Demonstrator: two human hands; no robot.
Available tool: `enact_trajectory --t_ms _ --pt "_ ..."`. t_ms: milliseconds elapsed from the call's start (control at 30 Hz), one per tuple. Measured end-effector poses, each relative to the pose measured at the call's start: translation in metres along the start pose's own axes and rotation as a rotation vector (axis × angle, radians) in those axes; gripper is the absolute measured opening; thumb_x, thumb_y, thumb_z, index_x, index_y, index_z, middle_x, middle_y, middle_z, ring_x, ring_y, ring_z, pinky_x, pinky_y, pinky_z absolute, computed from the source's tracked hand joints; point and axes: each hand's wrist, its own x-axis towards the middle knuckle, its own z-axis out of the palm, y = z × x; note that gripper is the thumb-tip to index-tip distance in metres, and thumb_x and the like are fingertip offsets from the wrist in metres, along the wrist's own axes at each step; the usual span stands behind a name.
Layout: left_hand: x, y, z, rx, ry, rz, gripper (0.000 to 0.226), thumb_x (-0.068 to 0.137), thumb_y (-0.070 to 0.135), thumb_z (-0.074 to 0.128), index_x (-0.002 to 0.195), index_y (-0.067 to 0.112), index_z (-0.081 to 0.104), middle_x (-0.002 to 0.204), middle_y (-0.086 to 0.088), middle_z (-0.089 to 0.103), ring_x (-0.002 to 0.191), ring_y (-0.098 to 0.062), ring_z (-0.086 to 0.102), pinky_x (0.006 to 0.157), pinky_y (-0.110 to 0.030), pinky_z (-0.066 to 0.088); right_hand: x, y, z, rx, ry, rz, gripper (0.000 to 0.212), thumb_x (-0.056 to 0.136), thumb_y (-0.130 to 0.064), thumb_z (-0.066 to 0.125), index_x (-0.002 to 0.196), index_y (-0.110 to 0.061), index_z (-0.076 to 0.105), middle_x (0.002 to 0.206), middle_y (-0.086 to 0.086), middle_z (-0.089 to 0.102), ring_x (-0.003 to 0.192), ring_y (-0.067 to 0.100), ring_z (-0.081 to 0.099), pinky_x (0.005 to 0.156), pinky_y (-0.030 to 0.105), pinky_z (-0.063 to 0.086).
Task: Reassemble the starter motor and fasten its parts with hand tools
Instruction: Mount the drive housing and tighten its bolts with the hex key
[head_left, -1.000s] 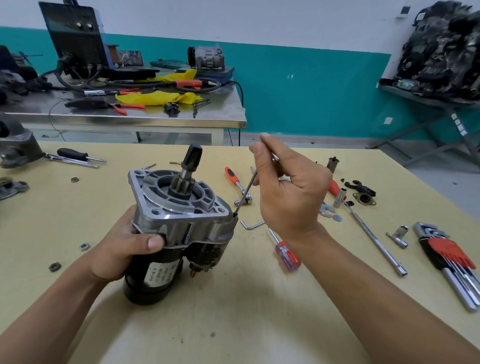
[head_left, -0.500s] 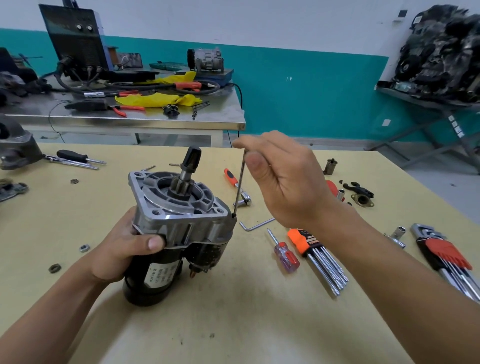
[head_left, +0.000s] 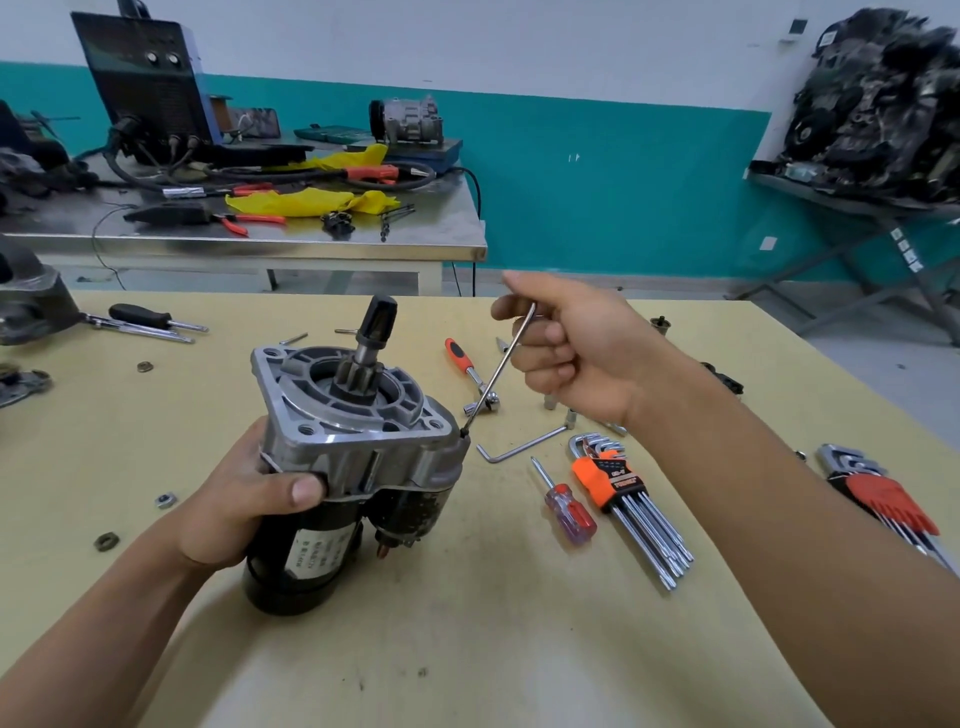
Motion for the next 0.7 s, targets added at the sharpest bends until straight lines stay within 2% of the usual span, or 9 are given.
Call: enact_trajectory --t_ms 67,133,233,300,400,500,567,633,700 --pt "0.000 0.000 0.000 -0.007 0.006 0.002 0.058 0.066 0.022 0.053 0.121 0.034 0.069 0.115 0.009 0.073 0.105 -0.011 0.069 0.087 -0.023 0.056 -0.001 0.004 -0.001 0.193 -0.072 0.027 0.029 0.100 -0.034 0.052 0.083 -0.013 0.065 0.044 -0.009 0.029 0.038 0.004 0.025 0.039 0.015 0.018" --pt "0.000 0.000 0.001 -0.010 0.006 0.003 0.058 0.067 0.021 0.052 0.120 0.035 0.069 0.114 0.010 0.073 0.105 -0.010 0.069 0.086 -0.023 0.056 -0.002 0.013 0.002 0.369 -0.108 -0.023 0.027 0.097 -0.033 0.053 0.082 -0.015 0.065 0.044 -0.009 0.032 0.039 0.003 0.028 0.037 0.014 0.023" --pt "0.000 -0.001 0.000 -0.022 0.013 -0.002 0.058 0.065 0.022 0.053 0.119 0.035 0.070 0.113 0.010 0.074 0.103 -0.010 0.070 0.085 -0.023 0.056 -0.003 0.027 0.009 0.522 -0.066 -0.195 0.021 0.085 -0.032 0.062 0.076 -0.014 0.063 0.048 -0.006 0.041 0.044 0.005 0.036 0.039 0.015 0.034" --pt "-0.001 -0.001 0.000 -0.025 0.021 -0.005 0.058 0.064 0.023 0.054 0.118 0.035 0.071 0.112 0.009 0.074 0.103 -0.010 0.070 0.085 -0.023 0.057 -0.002 0.034 0.015 0.499 0.025 -0.367 0.019 0.079 -0.031 0.067 0.073 -0.013 0.065 0.051 -0.003 0.047 0.045 0.007 0.042 0.041 0.017 0.038" --pt "-0.001 -0.002 0.000 -0.015 0.030 -0.005 0.057 0.064 0.024 0.054 0.117 0.035 0.071 0.112 0.009 0.074 0.103 -0.011 0.070 0.084 -0.023 0.057 0.000 0.041 0.021 0.308 0.171 -0.630 0.020 0.077 -0.031 0.071 0.064 -0.017 0.069 0.049 -0.001 0.054 0.043 0.010 0.047 0.043 0.020 0.041" --pt "-0.001 -0.002 -0.001 -0.003 0.022 0.001 0.058 0.065 0.023 0.053 0.120 0.035 0.069 0.114 0.009 0.074 0.105 -0.011 0.070 0.086 -0.023 0.057 0.004 0.043 0.017 -0.052 0.313 -0.878 0.023 0.088 -0.019 0.072 0.066 -0.017 0.068 0.051 -0.005 0.058 0.044 0.011 0.052 0.045 0.022 0.043" --pt "0.000 -0.002 -0.001 0.001 0.008 0.001 0.058 0.067 0.023 0.053 0.121 0.035 0.069 0.115 0.010 0.073 0.106 -0.010 0.069 0.086 -0.023 0.056 0.004 0.038 0.011 -0.289 0.406 -1.037 0.023 0.086 -0.018 0.073 0.066 -0.011 0.065 0.052 -0.004 0.056 0.046 0.012 0.049 0.046 0.028 0.042" --pt "-0.001 -0.003 -0.002 0.004 -0.008 0.003 0.058 0.068 0.021 0.052 0.122 0.034 0.068 0.116 0.009 0.073 0.106 -0.010 0.069 0.086 -0.024 0.056 0.003 0.030 0.006 -0.490 0.454 -1.146 0.030 0.084 -0.020 0.075 0.062 -0.003 0.063 0.051 0.004 0.054 0.045 0.017 0.045 0.045 0.033 0.039" --pt "-0.001 -0.003 -0.002 0.000 0.001 -0.002 0.058 0.068 0.021 0.052 0.122 0.034 0.068 0.116 0.009 0.073 0.106 -0.010 0.069 0.086 -0.024 0.057 0.001 0.022 0.005 -0.671 0.474 -1.166 0.034 0.085 -0.021 0.077 0.062 0.001 0.065 0.048 0.005 0.052 0.044 0.017 0.041 0.044 0.033 0.036"
